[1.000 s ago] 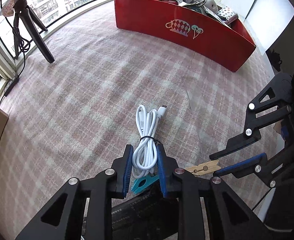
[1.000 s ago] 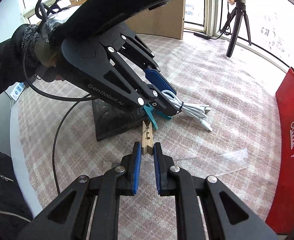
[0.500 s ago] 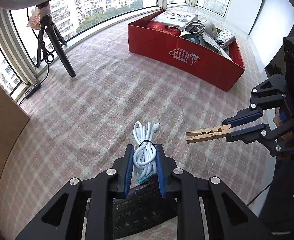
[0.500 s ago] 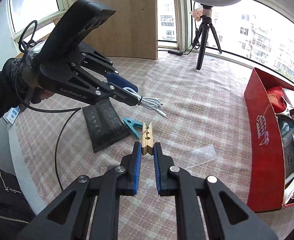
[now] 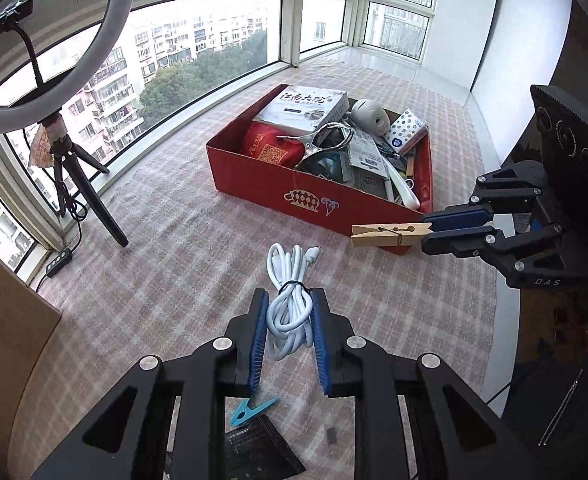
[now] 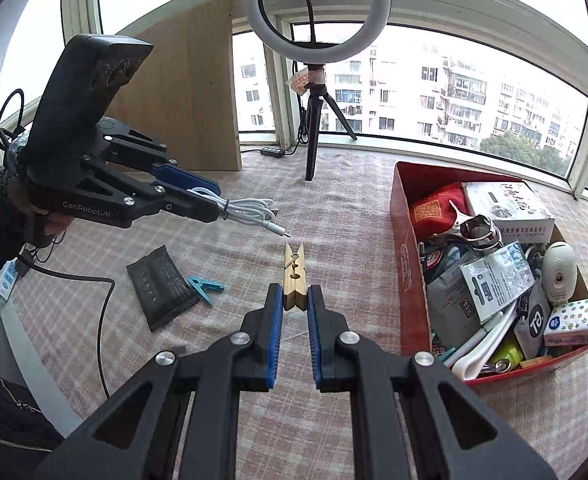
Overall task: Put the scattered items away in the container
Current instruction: 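Lower the cable and wooden clothespin into the red box and open both tools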
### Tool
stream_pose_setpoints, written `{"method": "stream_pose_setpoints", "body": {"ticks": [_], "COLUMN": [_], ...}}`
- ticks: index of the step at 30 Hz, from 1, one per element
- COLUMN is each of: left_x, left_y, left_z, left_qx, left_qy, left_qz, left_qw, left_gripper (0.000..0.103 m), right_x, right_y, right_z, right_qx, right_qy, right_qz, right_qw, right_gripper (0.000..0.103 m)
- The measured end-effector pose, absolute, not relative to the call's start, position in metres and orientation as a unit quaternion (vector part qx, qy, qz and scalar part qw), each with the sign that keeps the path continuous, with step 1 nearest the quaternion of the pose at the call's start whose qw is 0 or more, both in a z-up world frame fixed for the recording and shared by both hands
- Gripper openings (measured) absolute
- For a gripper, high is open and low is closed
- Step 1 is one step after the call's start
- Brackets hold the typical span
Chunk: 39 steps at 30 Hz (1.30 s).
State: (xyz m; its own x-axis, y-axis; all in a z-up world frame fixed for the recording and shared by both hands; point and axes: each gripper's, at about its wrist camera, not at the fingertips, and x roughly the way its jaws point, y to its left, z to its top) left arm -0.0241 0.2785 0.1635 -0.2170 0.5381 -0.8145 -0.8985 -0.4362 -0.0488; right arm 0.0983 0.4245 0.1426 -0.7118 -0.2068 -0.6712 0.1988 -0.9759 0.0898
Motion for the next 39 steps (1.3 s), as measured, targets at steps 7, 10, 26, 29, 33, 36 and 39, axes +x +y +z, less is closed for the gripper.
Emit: {"method": "stream_pose_setpoints", "body": {"ticks": [7,10,26,29,33,36,39], "left_x": [-0.027,-0.036,-0.057,-0.062,-0.073,-0.074,-0.075], "left_y": [0.343,0.372,0.509,0.517,0.519,0.512,0.503], "left_z": [0.184,0.190,0.171,0.171,0.167,0.168,0.172], "left_qx": [-0.379,-0.378,-0.387,-0.393,-0.417,-0.415,-0.413], "left_qy": [0.233,0.223,0.229,0.222,0.215,0.213,0.212], "left_qz": [0.743,0.745,0.739,0.745,0.754,0.756,0.757], "left_qw": [0.500,0.502,0.502,0.491,0.459,0.460,0.461], "left_gripper": [0.020,0.020,0.020,0.022,0.038,0.040,0.040], "right_x": [0.098,0.094,0.063,0.059,0.056,0.057,0.057], "right_y": [0.484,0.512,0.616,0.618,0.617,0.610,0.606], "right_z": [0.166,0.172,0.147,0.144,0.148,0.156,0.160], "right_qx": [0.365,0.364,0.389,0.387,0.387,0.375,0.372], "right_qy": [-0.009,-0.015,-0.105,-0.102,-0.097,-0.073,-0.071], "right_qz": [-0.930,-0.931,-0.911,-0.911,-0.908,-0.912,-0.914], "right_qw": [0.044,0.010,-0.093,-0.097,-0.125,-0.149,-0.144], "right_gripper": [0.012,0.012,0.012,0.012,0.038,0.044,0.044]}}
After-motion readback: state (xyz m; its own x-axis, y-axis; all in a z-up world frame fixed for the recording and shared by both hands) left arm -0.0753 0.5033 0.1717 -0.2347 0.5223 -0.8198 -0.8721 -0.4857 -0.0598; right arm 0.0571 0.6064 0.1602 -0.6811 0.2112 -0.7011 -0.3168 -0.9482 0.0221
